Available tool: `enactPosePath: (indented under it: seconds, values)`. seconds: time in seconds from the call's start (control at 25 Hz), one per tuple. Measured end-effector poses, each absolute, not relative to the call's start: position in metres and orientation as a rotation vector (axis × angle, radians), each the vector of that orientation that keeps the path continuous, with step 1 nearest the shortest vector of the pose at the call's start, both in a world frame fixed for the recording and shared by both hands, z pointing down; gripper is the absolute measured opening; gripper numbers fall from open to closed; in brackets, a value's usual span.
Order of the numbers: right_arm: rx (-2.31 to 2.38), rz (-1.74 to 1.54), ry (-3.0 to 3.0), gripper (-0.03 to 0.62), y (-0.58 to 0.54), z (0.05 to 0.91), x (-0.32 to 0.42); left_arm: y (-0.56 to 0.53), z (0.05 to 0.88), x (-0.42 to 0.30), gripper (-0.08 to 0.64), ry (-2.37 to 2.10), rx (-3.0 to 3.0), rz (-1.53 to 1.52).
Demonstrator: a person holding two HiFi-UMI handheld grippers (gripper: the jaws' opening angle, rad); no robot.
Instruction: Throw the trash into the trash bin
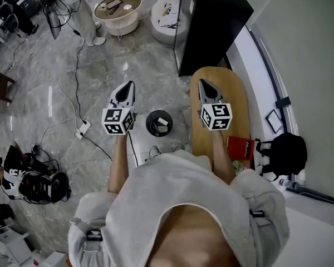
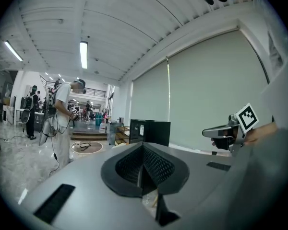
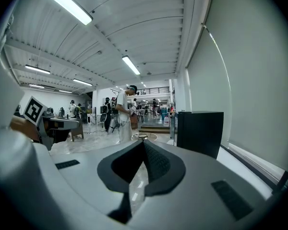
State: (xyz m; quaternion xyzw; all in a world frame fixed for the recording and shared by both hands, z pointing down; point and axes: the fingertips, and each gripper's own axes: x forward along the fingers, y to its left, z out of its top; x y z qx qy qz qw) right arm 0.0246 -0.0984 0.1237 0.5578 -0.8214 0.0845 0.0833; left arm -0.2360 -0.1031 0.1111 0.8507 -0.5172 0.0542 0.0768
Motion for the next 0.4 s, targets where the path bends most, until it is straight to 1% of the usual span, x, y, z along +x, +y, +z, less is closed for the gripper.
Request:
enactPosePath:
  seconds: [0.4]
  values:
    - [1.653, 0.259, -2.443, 0.029, -0.0942, 0.1304, 0.0226, -0.1011, 0.1172, -0.2315, 0.017, -1.526, 2.547, 0.169]
